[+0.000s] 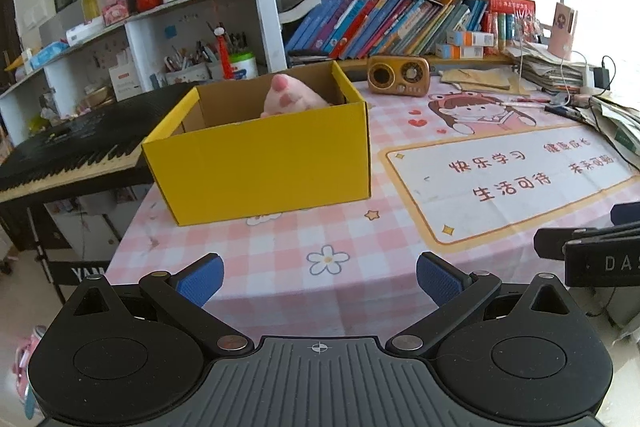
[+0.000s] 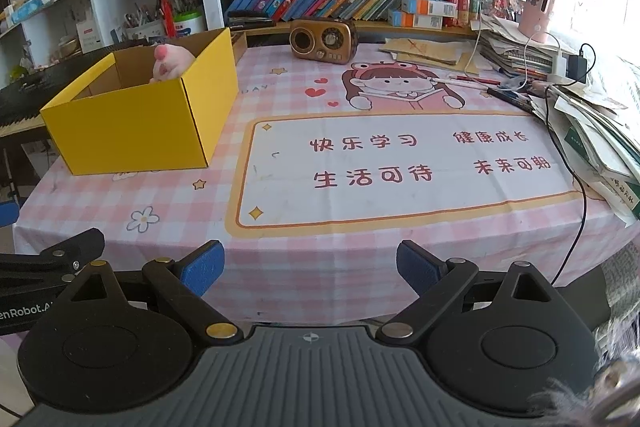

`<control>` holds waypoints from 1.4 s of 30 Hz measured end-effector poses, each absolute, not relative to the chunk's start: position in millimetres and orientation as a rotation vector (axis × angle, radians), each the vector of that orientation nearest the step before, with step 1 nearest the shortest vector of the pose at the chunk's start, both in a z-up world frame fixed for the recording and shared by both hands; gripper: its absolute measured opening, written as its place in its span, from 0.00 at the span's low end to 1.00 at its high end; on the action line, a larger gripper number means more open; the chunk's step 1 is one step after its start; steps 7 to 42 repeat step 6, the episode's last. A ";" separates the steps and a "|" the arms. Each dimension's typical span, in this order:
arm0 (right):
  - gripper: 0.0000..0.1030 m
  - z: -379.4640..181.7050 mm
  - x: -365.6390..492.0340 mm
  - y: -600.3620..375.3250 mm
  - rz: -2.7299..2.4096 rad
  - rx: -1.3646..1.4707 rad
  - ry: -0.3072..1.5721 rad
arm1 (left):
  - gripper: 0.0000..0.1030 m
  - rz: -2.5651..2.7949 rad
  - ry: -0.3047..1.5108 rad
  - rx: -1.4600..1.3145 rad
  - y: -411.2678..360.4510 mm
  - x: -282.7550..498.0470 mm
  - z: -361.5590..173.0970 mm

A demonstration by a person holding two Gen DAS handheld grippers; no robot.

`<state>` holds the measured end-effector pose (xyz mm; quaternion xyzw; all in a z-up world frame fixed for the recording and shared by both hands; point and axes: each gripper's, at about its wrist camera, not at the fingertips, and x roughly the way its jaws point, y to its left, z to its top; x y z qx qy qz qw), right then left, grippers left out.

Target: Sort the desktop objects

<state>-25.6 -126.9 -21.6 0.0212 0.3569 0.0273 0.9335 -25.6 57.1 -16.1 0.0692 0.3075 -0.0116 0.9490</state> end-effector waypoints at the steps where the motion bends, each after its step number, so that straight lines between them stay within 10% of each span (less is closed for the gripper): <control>1: 0.90 -21.8 -24.9 -127.3 0.056 0.044 0.733 | 1.00 -0.024 0.623 0.137 57.9 -26.3 -16.0; 42: 0.90 -22.6 -20.0 -126.9 0.057 0.046 0.745 | 1.00 -0.020 0.621 0.129 59.9 -23.3 -15.5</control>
